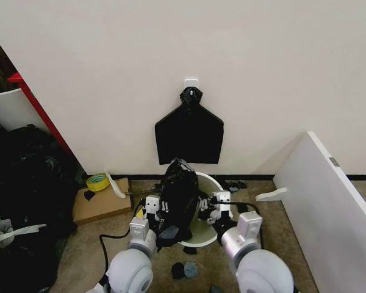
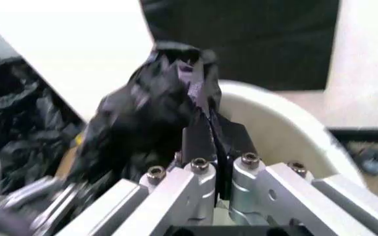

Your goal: Place the garbage bag over the trash bin.

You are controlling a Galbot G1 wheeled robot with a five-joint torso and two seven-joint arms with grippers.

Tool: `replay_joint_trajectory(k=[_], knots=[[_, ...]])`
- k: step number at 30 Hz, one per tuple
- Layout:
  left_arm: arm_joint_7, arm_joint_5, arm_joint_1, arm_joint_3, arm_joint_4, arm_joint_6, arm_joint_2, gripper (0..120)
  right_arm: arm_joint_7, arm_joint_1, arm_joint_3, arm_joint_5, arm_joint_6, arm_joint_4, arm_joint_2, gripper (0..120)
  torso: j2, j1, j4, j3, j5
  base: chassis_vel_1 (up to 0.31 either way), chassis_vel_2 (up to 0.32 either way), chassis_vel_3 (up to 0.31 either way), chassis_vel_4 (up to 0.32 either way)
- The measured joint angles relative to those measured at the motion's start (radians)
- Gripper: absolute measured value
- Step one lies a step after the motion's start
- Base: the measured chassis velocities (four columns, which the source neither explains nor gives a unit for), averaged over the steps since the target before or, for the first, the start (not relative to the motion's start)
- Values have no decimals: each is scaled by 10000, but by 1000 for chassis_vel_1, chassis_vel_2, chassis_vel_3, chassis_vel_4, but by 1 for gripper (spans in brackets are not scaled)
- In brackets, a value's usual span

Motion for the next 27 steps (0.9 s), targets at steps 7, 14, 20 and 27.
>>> replay_joint_trajectory(k=[7, 14, 20, 27], knots=[[273, 63, 265, -35, -273, -261, 72, 3, 113, 617, 644, 1050, -30, -8, -1028, 0, 0, 0, 0, 0, -1, 0, 0, 0, 0], [645, 78, 739, -425, -643, -809, 403, 3, 313, 1046, 973, 1632, -158, -577, -1800, 0, 0, 0, 1, 0, 1, 0, 0, 0, 0], [727, 17, 1136, -620, -899, -1198, 453, 3, 326, 1166, 1335, 2102, -363, -898, -2725, 0, 0, 0, 0, 0, 0, 0, 0, 0, 0], [755, -40, 1323, -662, -1001, -1548, 405, 3, -33, 1207, 1844, 3027, -518, -1115, -3964, 0, 0, 0, 1, 0, 1, 0, 0, 0, 0]])
